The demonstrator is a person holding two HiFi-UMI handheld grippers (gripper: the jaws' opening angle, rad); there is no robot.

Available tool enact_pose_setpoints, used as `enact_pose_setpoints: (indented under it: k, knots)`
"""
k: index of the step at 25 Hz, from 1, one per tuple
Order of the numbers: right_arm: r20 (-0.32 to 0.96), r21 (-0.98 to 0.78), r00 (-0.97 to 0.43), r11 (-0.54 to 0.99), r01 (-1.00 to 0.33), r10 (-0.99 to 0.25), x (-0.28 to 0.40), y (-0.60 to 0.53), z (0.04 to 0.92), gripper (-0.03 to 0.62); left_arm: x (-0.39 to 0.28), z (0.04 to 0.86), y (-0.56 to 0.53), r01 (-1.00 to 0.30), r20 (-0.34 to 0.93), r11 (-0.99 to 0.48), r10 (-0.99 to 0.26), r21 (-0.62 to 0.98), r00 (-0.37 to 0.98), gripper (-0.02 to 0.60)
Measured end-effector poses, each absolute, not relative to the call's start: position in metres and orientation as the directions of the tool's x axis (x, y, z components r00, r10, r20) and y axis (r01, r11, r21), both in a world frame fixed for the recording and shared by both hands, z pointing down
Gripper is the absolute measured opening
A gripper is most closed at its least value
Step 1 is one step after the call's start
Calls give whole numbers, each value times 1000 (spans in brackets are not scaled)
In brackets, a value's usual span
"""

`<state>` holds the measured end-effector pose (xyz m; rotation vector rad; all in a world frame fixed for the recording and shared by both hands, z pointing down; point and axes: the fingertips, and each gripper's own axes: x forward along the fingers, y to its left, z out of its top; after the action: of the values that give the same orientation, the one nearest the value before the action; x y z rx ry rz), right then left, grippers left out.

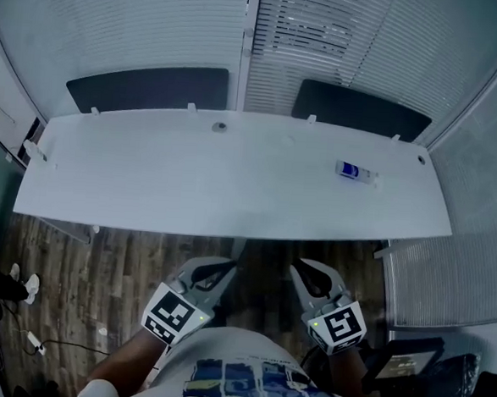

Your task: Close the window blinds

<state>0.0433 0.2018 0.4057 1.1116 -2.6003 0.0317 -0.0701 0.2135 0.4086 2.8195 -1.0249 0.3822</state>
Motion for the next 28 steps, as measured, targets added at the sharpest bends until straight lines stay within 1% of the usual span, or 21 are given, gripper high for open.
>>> enact_pose_setpoints:
  k: [8, 11, 17, 24, 28]
  knots:
    - [321, 120, -645, 705, -699, -694, -22, 117, 407, 21, -124, 410, 129, -613, 254, -789, -587, 30, 768, 3]
    - [310, 126, -630, 687, -715, -712, -27, 105, 401, 21, -128, 403, 117, -605, 238, -796, -584, 20, 776, 3]
    - [311, 148, -635, 696, -703, -707, -42, 84, 394, 23, -141, 399, 93, -618, 217, -786, -602, 10, 768, 2]
    - [324, 132, -643, 707, -695, -693, -43, 40, 393, 22, -137, 398, 46, -631, 217, -776, -616, -3, 757, 3]
    - [319, 132, -657, 719, -683, -683, -36, 8, 394, 23, -132, 395, 13, -661, 220, -750, -650, -25, 728, 3]
